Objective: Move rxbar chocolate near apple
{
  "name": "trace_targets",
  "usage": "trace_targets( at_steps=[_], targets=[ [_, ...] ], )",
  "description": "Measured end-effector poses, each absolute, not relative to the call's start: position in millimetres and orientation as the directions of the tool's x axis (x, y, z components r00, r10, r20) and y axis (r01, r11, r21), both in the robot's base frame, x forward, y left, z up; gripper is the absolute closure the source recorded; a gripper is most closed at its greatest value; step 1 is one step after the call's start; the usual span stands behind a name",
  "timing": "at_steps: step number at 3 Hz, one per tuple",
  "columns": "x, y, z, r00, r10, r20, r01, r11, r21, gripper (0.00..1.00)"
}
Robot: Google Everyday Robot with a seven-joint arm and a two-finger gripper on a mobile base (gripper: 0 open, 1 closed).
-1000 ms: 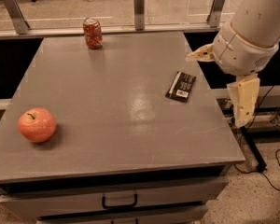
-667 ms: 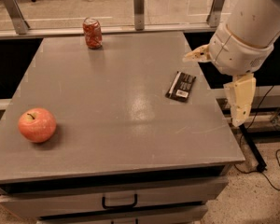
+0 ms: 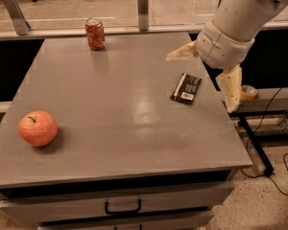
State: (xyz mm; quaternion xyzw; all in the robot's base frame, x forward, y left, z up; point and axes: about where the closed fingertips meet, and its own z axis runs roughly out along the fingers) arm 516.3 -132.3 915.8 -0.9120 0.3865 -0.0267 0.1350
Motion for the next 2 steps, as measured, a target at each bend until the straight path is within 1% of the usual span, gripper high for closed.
trace_targets(
  at_steps=[1, 2],
  targets=[
    [534, -111, 905, 0.831, -0.555, -0.044, -0.543, -0.79, -0.286, 0.0],
    [550, -103, 888, 0.914, -0.406, -0.006, -0.391, -0.876, -0.282, 0.0]
  ],
)
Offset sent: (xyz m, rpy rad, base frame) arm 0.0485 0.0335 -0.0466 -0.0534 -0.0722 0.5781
